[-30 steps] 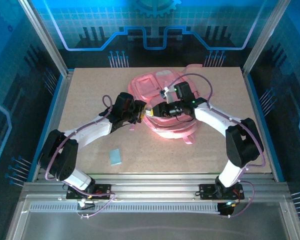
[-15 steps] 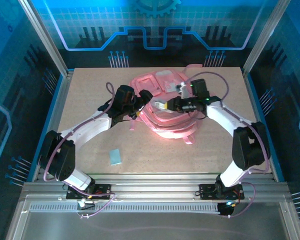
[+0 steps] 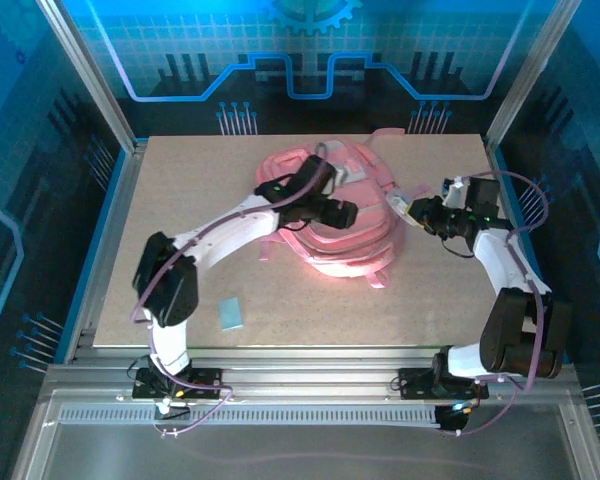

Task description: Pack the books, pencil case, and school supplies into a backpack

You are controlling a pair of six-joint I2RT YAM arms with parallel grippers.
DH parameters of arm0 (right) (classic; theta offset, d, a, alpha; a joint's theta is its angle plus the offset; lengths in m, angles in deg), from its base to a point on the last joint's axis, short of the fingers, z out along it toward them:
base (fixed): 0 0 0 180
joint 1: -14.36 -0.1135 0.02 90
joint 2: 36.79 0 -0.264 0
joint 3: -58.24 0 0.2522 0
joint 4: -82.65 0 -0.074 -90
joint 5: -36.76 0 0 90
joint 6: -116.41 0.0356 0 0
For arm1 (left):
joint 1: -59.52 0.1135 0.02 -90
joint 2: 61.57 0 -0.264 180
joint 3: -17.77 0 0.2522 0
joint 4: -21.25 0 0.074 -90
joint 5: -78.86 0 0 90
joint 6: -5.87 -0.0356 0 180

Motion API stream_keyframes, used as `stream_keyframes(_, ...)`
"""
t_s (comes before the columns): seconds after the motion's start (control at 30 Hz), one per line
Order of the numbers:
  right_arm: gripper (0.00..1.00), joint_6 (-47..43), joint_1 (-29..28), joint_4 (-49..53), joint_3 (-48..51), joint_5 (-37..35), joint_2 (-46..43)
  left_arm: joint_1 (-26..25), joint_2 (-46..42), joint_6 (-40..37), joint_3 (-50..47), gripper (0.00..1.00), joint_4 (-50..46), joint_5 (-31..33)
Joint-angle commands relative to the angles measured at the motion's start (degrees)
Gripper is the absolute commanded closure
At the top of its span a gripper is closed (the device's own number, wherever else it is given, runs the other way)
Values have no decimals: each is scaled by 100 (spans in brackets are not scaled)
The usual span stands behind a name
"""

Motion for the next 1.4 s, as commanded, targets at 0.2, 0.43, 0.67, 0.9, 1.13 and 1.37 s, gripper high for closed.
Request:
stream_keyframes(0.2,77,-118,467,513,376,44,-1010,-554,994,-2118,705,24,-821,1030)
stream_keyframes(0.43,77,-174,644,614,595,76,-1331,-575,1430,-2504,922,41,-1029,1400)
stream_keyframes(0.67,79,-69,640,370,724,296,-1333,-565,1382,-2496,951,95,-967,1328)
stream_keyframes(0.9,79,92,402,121,755,454,-1202,-516,940,-2185,1195,100,-932,1174)
stream_keyframes(1.13,79,180,91,-1,672,384,-1092,-263,653,-1677,1677,100,-1037,328)
stream_keyframes(1.37,79,223,-109,-103,714,367,-953,53,555,-1116,1631,100,-999,-590)
